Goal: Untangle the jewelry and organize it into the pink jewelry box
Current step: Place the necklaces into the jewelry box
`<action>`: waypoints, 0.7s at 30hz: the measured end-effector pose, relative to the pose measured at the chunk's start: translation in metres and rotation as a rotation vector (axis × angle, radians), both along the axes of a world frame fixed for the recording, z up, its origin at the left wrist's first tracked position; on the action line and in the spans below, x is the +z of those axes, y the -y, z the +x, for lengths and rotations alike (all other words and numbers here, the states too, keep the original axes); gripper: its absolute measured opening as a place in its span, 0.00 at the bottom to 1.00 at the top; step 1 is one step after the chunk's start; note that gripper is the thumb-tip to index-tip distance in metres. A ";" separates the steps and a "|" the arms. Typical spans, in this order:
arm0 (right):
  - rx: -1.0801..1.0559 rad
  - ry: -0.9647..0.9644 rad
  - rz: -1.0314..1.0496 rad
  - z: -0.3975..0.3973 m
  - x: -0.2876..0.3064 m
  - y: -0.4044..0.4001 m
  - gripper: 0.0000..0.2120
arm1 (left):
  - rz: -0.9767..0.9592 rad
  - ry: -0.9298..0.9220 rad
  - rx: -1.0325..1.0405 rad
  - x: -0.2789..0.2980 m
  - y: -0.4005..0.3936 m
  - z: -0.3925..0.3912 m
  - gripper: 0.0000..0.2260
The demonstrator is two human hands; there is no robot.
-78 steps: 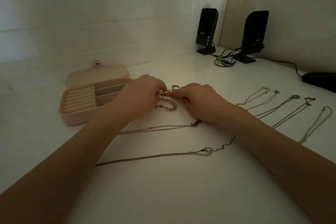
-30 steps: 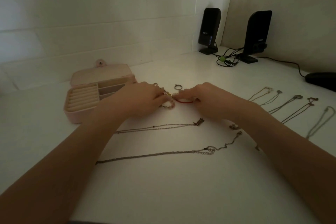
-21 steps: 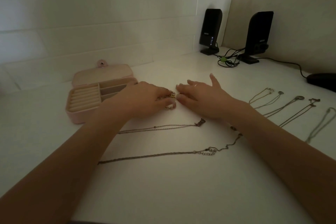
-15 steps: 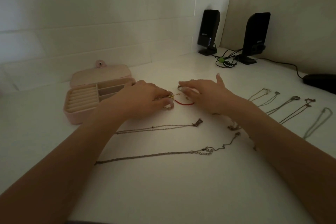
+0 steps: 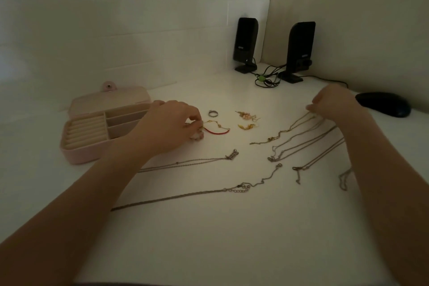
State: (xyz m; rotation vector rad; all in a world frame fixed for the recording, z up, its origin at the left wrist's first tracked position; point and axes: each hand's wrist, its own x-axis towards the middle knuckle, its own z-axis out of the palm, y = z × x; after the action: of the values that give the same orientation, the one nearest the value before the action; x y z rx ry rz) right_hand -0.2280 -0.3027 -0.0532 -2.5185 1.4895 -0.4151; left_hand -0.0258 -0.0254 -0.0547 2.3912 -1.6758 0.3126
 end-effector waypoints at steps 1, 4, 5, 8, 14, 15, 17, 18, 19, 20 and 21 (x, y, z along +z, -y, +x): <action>-0.027 -0.007 -0.005 0.001 -0.003 0.002 0.20 | -0.001 0.006 -0.005 -0.001 0.000 0.001 0.12; -0.096 -0.016 -0.029 0.006 -0.010 0.003 0.15 | -0.012 0.007 -0.014 -0.002 0.000 0.002 0.11; -0.110 -0.005 -0.043 0.009 -0.010 0.002 0.12 | -0.019 0.006 -0.016 -0.003 0.000 0.002 0.11; -0.086 0.023 -0.073 0.013 -0.010 0.000 0.07 | -0.055 -0.006 -0.042 -0.005 0.001 0.002 0.10; 0.122 0.278 -0.015 0.016 0.001 -0.027 0.11 | -0.182 -0.126 -0.086 -0.008 0.002 0.003 0.08; 0.181 0.387 0.055 0.018 0.009 -0.035 0.11 | -0.268 -0.247 -0.091 -0.008 0.003 -0.001 0.08; 0.327 0.612 0.225 0.020 0.030 -0.058 0.10 | -0.419 -0.504 -0.109 -0.007 0.007 -0.010 0.11; 0.403 0.684 0.275 0.021 0.041 -0.071 0.10 | -0.457 -0.635 -0.128 -0.007 0.009 -0.017 0.13; 0.490 0.740 0.321 0.022 0.050 -0.086 0.09 | -0.477 -0.785 -0.155 -0.006 0.011 -0.024 0.16; 0.582 0.786 0.382 0.024 0.058 -0.101 0.09 | -0.477 -0.939 -0.187 -0.004 0.012 -0.031 0.19; 0.666 0.822 0.458 0.026 0.063 -0.115 0.09 | -0.457 -1.061 -0.215 0.000 0.013 -0.038 0.22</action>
State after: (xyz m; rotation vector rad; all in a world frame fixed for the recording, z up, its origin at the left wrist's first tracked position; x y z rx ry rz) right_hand -0.2017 -0.1875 0.0097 -1.9219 0.3574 -0.7470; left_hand -0.0641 -0.0389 -0.0550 1.5298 -1.1353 -0.4845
